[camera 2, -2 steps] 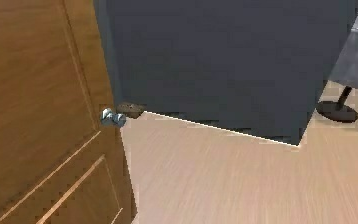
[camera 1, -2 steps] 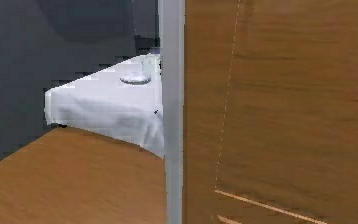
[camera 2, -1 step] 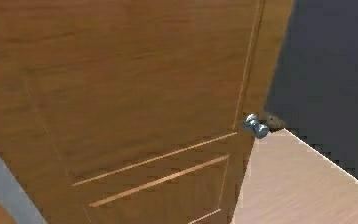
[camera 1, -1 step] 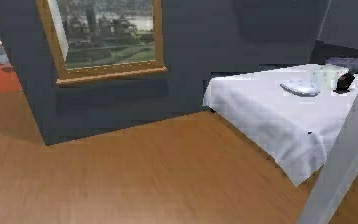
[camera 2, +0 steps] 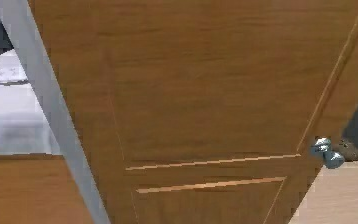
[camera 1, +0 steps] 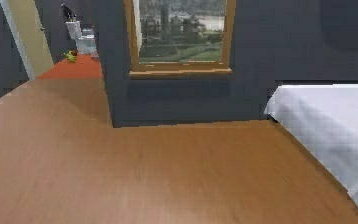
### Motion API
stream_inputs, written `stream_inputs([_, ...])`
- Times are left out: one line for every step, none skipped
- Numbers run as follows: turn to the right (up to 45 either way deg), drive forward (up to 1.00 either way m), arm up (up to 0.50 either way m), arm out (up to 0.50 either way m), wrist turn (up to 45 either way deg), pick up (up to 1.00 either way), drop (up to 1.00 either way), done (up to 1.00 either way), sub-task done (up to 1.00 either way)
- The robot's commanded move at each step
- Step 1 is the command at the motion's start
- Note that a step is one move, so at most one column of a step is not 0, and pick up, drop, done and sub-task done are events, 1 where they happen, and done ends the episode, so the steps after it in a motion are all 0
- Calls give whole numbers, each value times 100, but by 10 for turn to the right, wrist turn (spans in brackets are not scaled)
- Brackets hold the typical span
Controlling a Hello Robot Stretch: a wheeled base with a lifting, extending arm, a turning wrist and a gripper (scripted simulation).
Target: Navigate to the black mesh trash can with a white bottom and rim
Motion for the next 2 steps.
stream_inputs([0,40,0,0,0,0,0,0,0])
stream_inputs([-90,0,0,0,0,0,0,0,0])
